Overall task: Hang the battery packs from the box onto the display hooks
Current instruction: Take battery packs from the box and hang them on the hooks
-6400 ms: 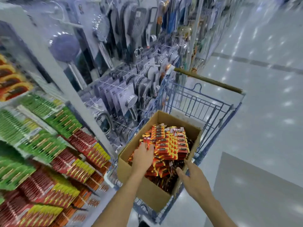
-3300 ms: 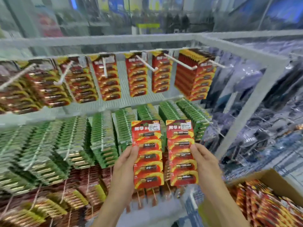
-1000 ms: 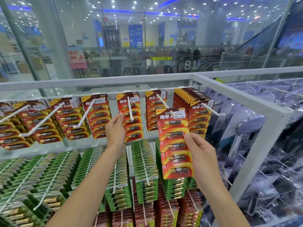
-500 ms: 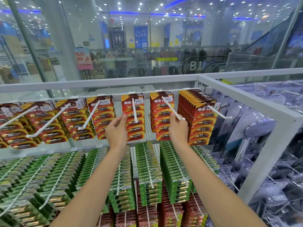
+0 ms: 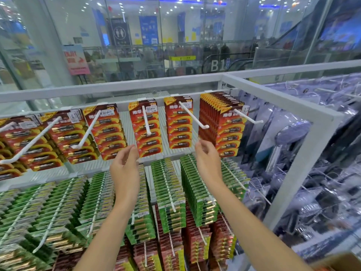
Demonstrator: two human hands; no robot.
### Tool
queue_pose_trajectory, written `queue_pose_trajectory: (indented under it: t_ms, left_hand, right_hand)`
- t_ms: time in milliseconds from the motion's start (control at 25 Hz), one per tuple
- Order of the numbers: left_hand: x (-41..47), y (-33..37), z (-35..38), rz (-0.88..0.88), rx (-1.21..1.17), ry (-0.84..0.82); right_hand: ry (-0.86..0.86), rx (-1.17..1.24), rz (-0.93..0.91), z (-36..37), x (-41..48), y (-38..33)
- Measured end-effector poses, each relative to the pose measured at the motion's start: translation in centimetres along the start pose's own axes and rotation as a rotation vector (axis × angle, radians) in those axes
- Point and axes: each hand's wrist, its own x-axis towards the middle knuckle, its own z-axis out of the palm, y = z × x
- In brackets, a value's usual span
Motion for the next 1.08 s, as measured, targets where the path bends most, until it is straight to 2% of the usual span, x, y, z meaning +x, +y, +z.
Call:
queue_pose_trajectory:
  t_ms: [240,400,520,640,800,920,1080]
  left_hand:
    - [-10.6,-2.1,-0.6,-0.119,0.006,-0.218]
    - [-17.1,-5.3,2.0,-0.219,0.021,-0.421]
    - [-22.0,-8.4,5.1,-0.336,0.085,-0.651]
    - [-27.1,-12.2,9.1,-0.426,0.208,-0.899]
    - [-33.1,-18.7,15.7,-0.432,0.478,-1.185]
    - [-37.4,-23.6,20.0,-0.386,0.678,-1.287]
    - [-41.9,-27.6,23.9,-0.405,0.900,-1.339]
  right_hand:
    - [0.008,-0.042,0.103,-6.6,-9.9,5.2]
    - [0.190,-0.098,0.237,-12.9,-16.6,11.0]
    - [0.353,-0.188,0.391,-17.8,-21.7,16.1]
    - [0.515,-0.238,0.604,-22.0,-26.2,20.3]
    - [0.661,-0.277,0.837,-26.0,-30.6,25.0]
    - [0.695,-0.270,0.940,-27.6,-32.3,27.9]
    - [0.737,-0.273,0.970,-29.5,-32.3,30.0]
